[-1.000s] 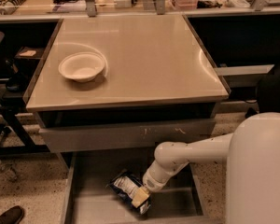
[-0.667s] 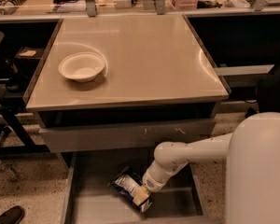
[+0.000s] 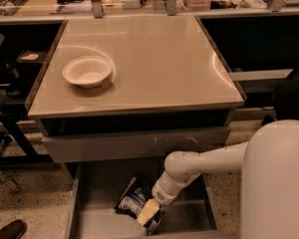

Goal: Place blue chip bag into middle drawer

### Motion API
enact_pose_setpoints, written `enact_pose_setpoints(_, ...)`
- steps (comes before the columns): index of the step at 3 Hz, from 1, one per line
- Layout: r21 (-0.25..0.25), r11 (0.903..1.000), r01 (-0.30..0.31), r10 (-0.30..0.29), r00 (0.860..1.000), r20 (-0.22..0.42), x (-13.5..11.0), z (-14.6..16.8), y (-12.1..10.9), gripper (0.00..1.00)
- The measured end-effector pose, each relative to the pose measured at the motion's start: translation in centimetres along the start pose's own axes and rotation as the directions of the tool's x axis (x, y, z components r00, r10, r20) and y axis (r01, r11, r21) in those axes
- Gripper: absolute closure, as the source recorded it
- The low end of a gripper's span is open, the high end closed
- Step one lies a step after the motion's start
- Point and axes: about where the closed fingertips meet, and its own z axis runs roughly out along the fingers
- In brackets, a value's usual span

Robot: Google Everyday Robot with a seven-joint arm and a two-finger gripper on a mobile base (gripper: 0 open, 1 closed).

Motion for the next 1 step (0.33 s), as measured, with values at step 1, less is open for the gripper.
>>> enact_pose_setpoints(1,0.000,1.0000,0.000,0.000,1.000,0.000,0.00,0.00,0.00,0.00)
